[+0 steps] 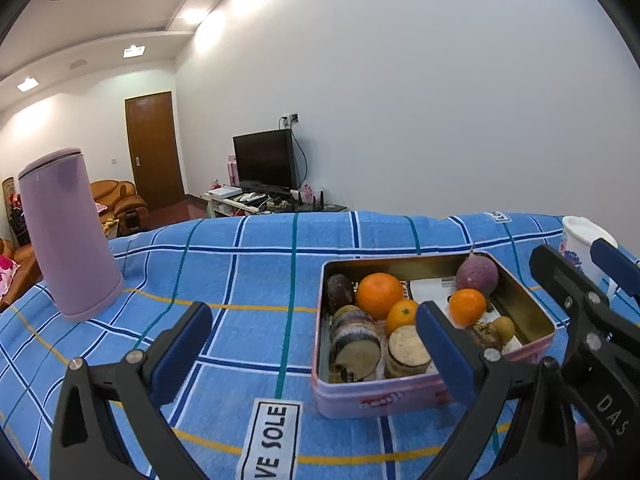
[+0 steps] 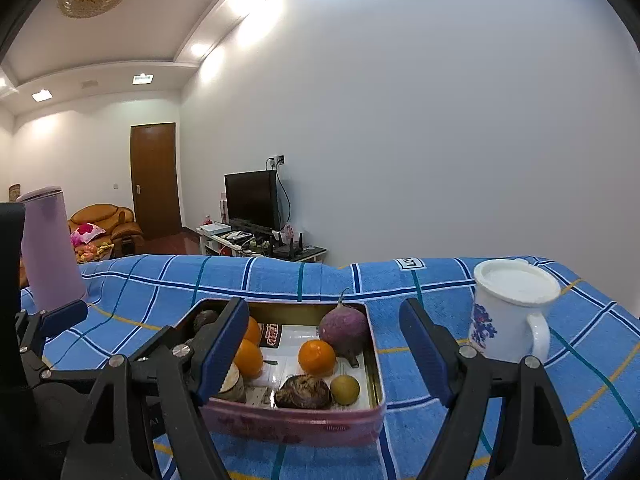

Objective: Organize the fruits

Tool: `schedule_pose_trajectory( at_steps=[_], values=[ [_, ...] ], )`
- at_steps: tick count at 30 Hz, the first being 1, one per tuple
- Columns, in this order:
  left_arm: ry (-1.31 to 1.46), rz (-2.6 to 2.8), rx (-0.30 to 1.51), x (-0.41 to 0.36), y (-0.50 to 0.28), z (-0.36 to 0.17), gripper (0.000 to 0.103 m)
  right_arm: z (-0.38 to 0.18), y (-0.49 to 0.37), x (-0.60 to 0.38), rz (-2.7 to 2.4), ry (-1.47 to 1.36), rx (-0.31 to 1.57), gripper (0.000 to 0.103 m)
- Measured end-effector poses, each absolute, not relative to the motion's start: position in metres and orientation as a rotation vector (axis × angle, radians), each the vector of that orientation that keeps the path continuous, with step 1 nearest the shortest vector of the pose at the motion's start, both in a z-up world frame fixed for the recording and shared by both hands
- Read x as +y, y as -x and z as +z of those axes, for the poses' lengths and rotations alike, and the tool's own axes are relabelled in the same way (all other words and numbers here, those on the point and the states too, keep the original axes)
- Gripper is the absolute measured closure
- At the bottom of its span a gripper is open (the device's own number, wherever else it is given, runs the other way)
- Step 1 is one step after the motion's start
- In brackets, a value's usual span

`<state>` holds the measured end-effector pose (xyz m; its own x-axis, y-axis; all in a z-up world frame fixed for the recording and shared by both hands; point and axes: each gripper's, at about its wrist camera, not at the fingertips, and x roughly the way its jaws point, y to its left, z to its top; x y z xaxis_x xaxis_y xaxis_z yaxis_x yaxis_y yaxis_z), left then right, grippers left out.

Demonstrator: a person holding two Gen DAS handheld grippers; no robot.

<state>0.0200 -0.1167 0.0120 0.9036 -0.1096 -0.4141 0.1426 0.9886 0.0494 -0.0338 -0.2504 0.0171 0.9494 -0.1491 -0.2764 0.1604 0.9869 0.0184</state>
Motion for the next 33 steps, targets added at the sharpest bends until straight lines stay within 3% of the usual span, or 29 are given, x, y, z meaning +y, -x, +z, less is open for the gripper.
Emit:
schedule_pose_trajectory(
  at_steps=[33],
  values=[
    [-0.081, -0.120, 0.407, -0.113, -0.008, 0.014, 0.000, 0.021, 0.043, -0.250, -0.164, -0.033, 0.267, 0.024]
  ],
)
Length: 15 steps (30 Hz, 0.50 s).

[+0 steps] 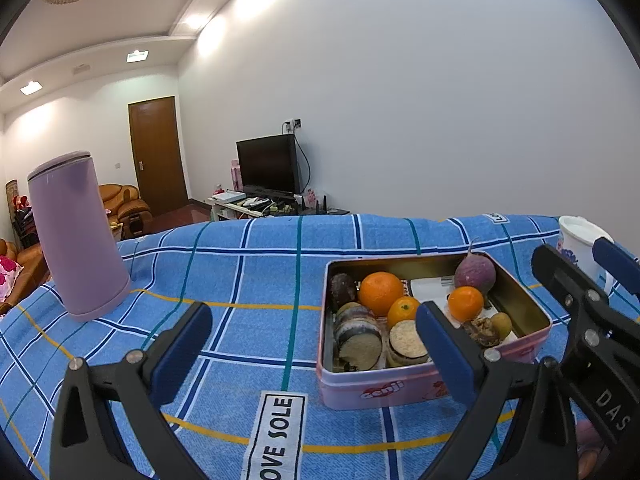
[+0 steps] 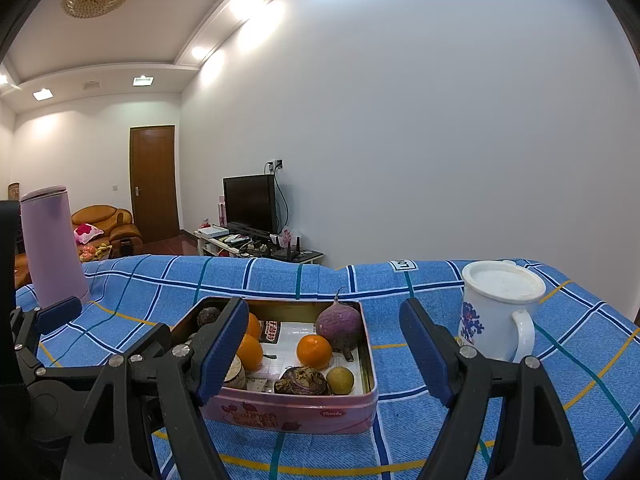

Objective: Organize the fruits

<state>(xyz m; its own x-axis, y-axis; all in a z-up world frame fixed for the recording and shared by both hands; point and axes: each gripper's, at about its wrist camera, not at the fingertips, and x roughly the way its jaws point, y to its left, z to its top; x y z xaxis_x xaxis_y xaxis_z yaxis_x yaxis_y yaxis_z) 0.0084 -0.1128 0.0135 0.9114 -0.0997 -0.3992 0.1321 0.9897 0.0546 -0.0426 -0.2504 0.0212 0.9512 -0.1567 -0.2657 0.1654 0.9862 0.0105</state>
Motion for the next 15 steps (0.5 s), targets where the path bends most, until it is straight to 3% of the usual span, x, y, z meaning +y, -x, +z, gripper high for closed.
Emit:
schedule_pose_trajectory(
  at_steps=[15],
  values=[
    [-0.085, -0.118, 0.407, -0.1115, -0.0088, 0.0132, 0.000, 0.0208, 0.0430, -0.2502, -0.163, -0.033, 0.269, 0.024]
  ],
)
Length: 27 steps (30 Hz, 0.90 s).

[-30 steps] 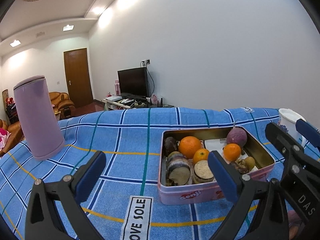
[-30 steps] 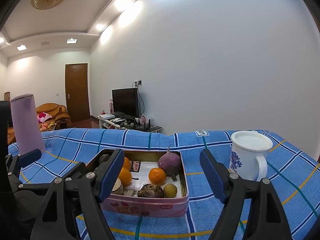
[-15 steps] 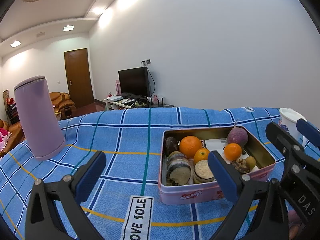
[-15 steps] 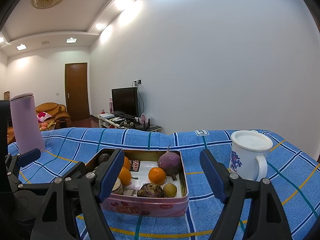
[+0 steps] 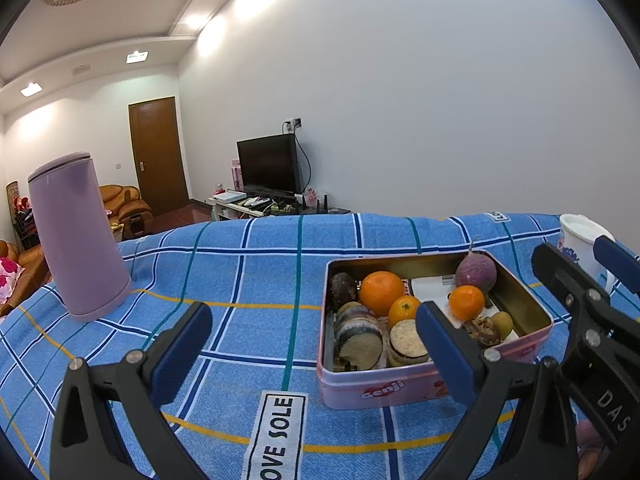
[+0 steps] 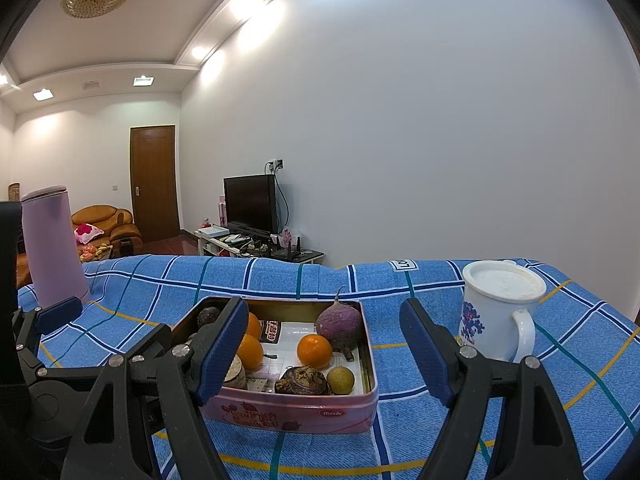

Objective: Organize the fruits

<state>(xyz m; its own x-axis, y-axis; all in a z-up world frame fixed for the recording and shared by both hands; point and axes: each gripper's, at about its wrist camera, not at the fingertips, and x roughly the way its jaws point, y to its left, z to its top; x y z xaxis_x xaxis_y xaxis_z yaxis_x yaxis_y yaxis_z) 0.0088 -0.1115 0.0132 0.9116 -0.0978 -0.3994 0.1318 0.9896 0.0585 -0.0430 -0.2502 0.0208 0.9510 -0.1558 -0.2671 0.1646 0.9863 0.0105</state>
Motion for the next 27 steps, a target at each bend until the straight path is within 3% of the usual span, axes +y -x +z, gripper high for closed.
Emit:
schedule_pose_trajectory(
  at_steps=[27],
  values=[
    [-0.078, -0.103, 0.451, -0.107, -0.015, 0.010, 0.000, 0.020, 0.048, -0.263, -0.264, -0.057, 0.275, 0.024]
  ],
)
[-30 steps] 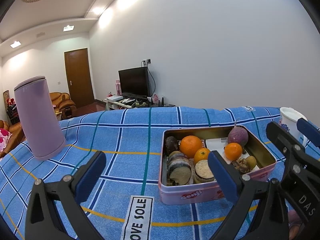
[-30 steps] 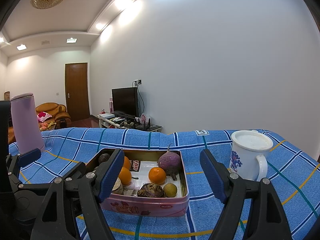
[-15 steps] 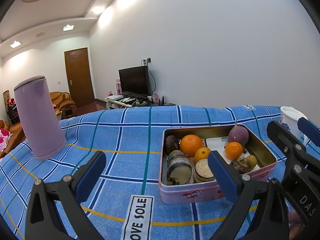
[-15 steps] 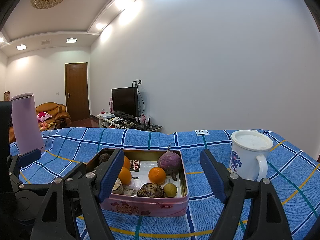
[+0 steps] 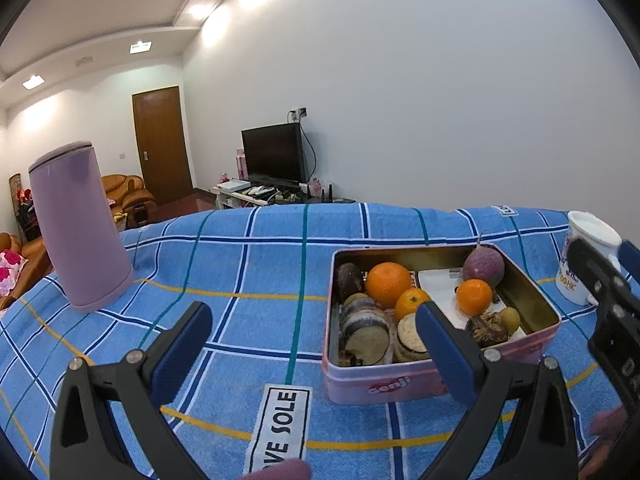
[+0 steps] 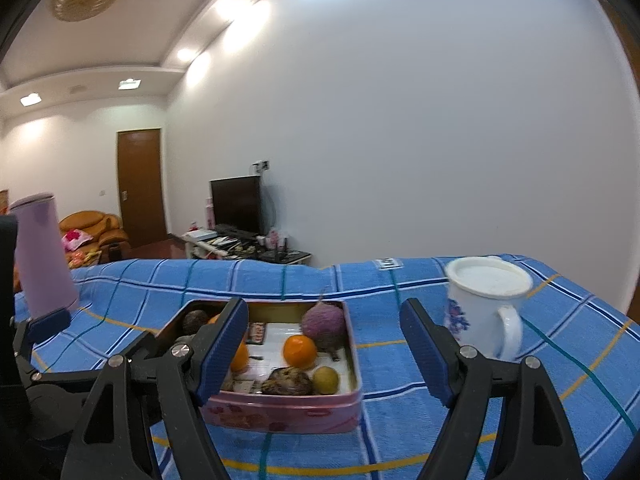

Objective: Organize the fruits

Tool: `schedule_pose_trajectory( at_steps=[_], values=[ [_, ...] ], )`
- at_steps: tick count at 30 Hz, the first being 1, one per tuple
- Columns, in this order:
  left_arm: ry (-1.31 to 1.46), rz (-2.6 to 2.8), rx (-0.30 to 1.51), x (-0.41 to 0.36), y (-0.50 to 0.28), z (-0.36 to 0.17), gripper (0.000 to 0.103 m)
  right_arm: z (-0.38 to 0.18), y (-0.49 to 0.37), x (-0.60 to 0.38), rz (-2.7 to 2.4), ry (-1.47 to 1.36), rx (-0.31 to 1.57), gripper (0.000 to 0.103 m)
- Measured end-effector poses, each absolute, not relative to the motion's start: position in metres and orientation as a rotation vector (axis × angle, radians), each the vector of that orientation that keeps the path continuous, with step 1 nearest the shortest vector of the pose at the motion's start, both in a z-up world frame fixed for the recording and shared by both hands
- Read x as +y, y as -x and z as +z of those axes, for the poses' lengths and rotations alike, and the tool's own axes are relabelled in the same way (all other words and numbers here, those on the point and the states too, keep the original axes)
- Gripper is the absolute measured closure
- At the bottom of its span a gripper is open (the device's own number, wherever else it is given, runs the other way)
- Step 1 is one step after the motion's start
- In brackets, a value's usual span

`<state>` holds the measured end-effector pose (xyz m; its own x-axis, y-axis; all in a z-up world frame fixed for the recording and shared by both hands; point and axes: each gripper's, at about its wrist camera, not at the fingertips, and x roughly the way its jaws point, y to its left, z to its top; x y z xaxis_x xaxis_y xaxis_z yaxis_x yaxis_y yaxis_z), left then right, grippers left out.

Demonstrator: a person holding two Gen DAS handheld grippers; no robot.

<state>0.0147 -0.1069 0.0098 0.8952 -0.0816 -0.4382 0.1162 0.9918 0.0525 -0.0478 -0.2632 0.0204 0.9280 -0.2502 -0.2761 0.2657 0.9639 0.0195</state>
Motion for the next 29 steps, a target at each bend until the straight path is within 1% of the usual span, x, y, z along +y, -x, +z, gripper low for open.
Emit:
schedule_pose_trajectory(
  at_steps=[3, 7, 11, 15, 17, 19, 24, 26, 29],
  values=[
    [-0.071, -0.114, 0.467, -0.106, -0.017, 0.009, 0.000, 0.014, 0.046, -0.280, -0.386, -0.050, 0.401, 0.023],
    [-0.053, -0.113, 0.500, -0.103, -0.022, 0.007, 0.000, -0.003, 0.055, -0.324, -0.455, -0.138, 0.594, 0.023],
    [-0.055, -0.125, 0.519, -0.105, -0.023, 0.006, 0.000, -0.018, 0.069, -0.364, -0.512, -0.229, 0.717, 0.023],
    [-0.055, -0.129, 0.533, -0.107, -0.024, 0.003, 0.000, -0.030, 0.074, -0.382, -0.532, -0.314, 0.784, 0.023],
    [-0.043, -0.135, 0.541, -0.104, -0.025, 0.003, 0.000, -0.041, 0.068, -0.388, -0.534, -0.350, 0.850, 0.023],
    [-0.029, -0.139, 0.550, -0.102, -0.027, 0.002, 0.000, -0.043, 0.068, -0.387, -0.542, -0.342, 0.862, 0.020],
    [-0.018, -0.161, 0.553, -0.101, -0.027, 0.001, 0.000, -0.049, 0.054, -0.381, -0.574, -0.248, 0.934, 0.008],
    [-0.017, -0.153, 0.558, -0.101, -0.028, 0.001, 0.000, -0.050, 0.054, -0.383, -0.595, -0.258, 0.941, 0.003],
    [-0.008, -0.126, 0.569, -0.097, -0.030, 0.000, 0.000, -0.050, 0.059, -0.388, -0.601, -0.293, 0.939, 0.001]
  ],
)
